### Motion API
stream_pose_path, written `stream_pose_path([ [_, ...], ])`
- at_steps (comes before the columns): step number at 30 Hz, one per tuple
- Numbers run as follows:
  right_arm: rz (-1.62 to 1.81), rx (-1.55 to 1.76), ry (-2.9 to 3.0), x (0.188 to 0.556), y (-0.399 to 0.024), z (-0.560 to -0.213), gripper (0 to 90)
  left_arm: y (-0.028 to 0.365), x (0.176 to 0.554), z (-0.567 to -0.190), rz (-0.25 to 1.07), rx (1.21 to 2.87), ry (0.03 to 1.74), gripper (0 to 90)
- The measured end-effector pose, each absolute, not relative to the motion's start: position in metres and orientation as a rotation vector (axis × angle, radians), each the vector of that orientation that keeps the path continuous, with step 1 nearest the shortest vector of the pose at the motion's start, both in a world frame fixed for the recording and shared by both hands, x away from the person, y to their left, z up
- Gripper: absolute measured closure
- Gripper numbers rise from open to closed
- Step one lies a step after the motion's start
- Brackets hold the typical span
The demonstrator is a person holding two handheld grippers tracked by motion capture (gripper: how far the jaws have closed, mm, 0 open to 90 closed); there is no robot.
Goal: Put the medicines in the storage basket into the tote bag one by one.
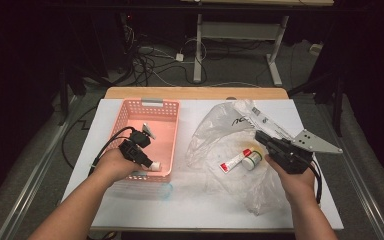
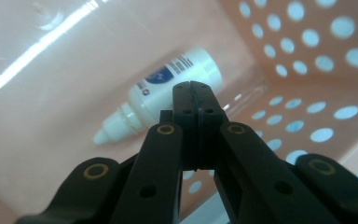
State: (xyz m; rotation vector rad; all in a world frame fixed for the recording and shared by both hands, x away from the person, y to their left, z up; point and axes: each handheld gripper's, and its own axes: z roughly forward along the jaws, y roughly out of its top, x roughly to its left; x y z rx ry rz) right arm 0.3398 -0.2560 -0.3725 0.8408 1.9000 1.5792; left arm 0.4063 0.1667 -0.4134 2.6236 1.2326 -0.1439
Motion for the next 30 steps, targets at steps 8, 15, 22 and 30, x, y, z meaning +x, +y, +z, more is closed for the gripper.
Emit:
stream_pose_path([
  [8,1.582,0.849,1.897,0.341,-0.257,-0.374,90.0,0.163,0.424,-0.414,-0.014,2.572,1.269,88.2],
  [15,1.584,0.851,1.896,0.341,-0.258,-0.374,90.0,0.168,0.433,-0.411,0.072,2.455,1.256,80.6],
  [22,1.577,0.849,1.906,0.341,-0.257,-0.375,90.0,0.176,0.428,-0.407,0.083,2.513,1.194,41.3],
  [30,1.577,0.853,1.905,0.342,-0.257,-0.376,90.0,0.163,0.443,-0.428,0.028,2.630,1.128,32.8],
])
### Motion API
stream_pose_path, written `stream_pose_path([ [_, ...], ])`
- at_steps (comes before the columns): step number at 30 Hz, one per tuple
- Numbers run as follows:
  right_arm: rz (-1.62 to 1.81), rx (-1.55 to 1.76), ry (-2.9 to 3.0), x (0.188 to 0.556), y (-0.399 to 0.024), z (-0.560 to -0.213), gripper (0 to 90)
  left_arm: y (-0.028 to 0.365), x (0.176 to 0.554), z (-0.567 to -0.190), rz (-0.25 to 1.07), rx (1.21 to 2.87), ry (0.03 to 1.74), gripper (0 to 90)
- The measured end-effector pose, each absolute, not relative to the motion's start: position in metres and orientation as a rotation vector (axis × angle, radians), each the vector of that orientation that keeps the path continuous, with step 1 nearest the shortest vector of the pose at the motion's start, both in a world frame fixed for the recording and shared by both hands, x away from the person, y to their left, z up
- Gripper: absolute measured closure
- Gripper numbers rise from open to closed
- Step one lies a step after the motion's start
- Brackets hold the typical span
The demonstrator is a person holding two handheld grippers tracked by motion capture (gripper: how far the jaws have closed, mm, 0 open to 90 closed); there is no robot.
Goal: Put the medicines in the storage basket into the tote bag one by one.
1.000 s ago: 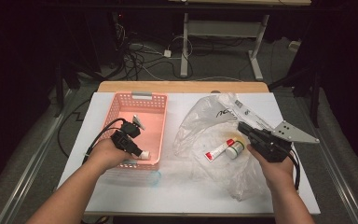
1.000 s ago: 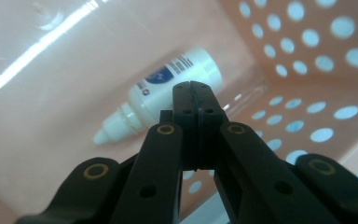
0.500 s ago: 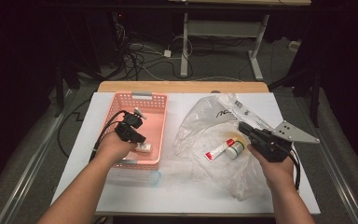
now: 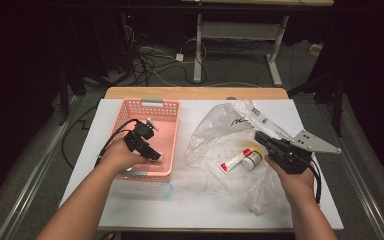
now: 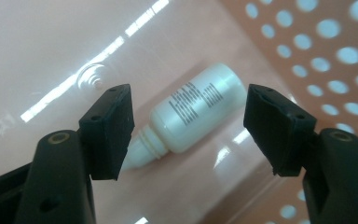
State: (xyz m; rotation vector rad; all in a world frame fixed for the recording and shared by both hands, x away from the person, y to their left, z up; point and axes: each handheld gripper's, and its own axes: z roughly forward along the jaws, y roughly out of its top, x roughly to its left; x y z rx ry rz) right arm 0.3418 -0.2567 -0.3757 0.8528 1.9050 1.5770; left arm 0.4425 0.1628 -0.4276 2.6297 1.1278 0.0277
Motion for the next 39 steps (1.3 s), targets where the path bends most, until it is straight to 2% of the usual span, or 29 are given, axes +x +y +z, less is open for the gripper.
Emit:
stream_pose_path([
  [5,1.577,0.858,1.900,0.342,-0.258,-0.376,90.0,0.157,0.452,-0.441,-0.001,2.698,1.147,38.4],
  [15,1.573,0.856,1.907,0.342,-0.258,-0.376,90.0,0.155,0.451,-0.443,0.032,2.714,1.128,57.6],
  [21,1.576,0.858,1.899,0.342,-0.258,-0.375,90.0,0.154,0.450,-0.442,0.032,2.713,1.142,58.3],
  [28,1.581,0.857,1.894,0.341,-0.260,-0.375,90.0,0.160,0.441,-0.425,0.022,2.586,1.177,58.3],
  [39,1.585,0.856,1.892,0.339,-0.258,-0.373,90.0,0.173,0.400,-0.399,0.149,2.371,1.106,58.3],
])
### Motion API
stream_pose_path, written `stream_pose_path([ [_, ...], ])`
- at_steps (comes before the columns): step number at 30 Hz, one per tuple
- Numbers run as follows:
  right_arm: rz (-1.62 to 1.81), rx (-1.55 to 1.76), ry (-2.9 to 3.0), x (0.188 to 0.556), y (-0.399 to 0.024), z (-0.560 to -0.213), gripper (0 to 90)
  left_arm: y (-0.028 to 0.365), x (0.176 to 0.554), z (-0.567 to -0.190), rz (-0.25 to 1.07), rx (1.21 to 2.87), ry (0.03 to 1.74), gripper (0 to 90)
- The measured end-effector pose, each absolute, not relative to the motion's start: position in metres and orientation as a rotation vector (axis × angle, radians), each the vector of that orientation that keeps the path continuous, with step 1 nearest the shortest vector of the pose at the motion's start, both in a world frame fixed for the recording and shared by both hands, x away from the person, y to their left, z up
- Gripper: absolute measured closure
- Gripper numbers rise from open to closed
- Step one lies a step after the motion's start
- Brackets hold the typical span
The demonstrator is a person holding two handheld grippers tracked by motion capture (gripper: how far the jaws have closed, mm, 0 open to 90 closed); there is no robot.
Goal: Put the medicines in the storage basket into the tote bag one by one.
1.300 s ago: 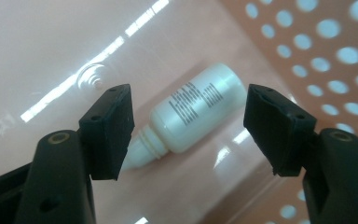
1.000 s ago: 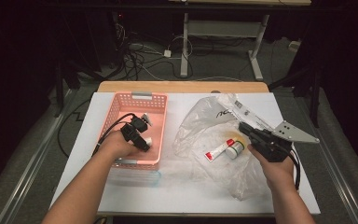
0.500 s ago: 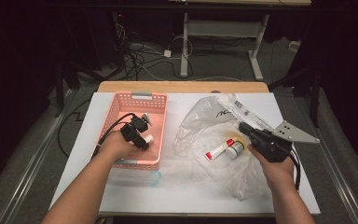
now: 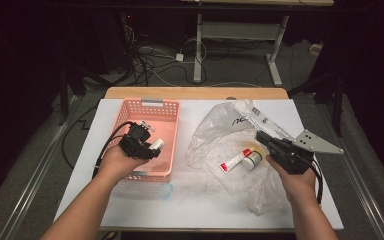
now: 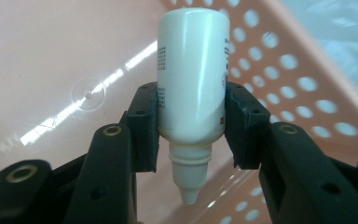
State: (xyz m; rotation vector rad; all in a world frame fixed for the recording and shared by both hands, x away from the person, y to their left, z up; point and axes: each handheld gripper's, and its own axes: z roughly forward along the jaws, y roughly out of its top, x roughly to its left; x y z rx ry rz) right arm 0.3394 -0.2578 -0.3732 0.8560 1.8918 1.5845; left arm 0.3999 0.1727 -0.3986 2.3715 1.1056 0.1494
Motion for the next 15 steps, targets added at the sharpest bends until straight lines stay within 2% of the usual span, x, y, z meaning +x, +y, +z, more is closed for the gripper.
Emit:
stream_pose_path([
  [9,1.576,0.855,1.910,0.340,-0.256,-0.375,90.0,0.163,0.361,-0.382,0.247,2.256,0.997,58.3],
  [15,1.572,0.852,1.913,0.341,-0.256,-0.376,90.0,0.147,0.341,-0.373,0.223,2.231,0.918,58.3],
])
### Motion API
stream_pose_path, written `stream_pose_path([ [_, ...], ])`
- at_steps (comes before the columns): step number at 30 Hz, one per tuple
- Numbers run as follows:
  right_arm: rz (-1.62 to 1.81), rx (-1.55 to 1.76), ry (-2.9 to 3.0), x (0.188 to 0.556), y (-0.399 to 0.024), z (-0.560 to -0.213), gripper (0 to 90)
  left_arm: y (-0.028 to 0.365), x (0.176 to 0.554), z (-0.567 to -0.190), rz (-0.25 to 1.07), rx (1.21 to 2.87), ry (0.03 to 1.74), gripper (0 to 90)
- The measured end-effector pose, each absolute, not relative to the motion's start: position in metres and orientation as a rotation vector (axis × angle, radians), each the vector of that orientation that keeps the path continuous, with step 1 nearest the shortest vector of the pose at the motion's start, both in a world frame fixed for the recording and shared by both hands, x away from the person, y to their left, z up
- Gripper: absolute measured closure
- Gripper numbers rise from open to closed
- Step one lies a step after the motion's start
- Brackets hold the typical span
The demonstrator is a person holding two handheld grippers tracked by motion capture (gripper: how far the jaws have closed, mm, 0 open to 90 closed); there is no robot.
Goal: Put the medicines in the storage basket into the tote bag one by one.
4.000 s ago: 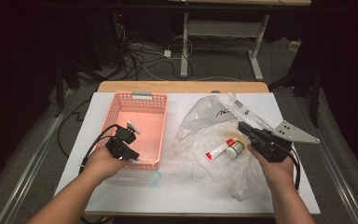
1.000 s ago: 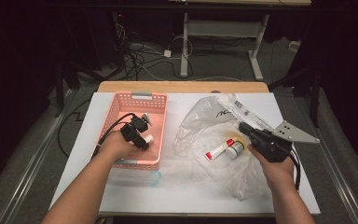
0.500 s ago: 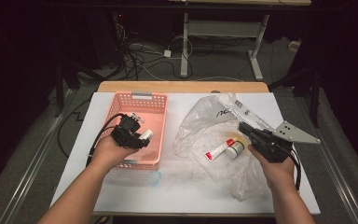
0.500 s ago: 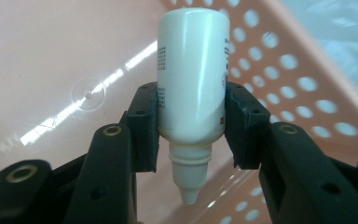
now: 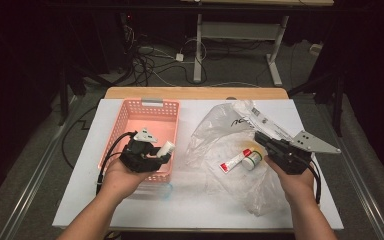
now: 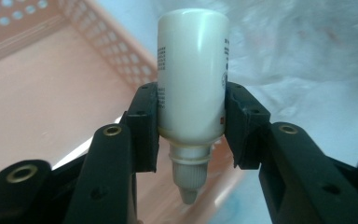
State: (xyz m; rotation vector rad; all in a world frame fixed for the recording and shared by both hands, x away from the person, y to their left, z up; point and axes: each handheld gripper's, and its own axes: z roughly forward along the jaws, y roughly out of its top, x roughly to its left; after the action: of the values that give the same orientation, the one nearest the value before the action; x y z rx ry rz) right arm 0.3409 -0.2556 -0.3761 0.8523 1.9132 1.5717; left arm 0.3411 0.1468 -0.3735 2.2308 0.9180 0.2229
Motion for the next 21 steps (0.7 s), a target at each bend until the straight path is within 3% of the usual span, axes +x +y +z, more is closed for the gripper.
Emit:
stream_pose_path([
  [11,1.570,0.845,1.912,0.341,-0.255,-0.376,90.0,0.094,0.309,-0.381,0.116,2.252,0.752,58.3],
  [21,1.573,0.848,1.913,0.340,-0.255,-0.376,90.0,0.033,0.326,-0.403,0.045,2.259,0.716,58.3],
])
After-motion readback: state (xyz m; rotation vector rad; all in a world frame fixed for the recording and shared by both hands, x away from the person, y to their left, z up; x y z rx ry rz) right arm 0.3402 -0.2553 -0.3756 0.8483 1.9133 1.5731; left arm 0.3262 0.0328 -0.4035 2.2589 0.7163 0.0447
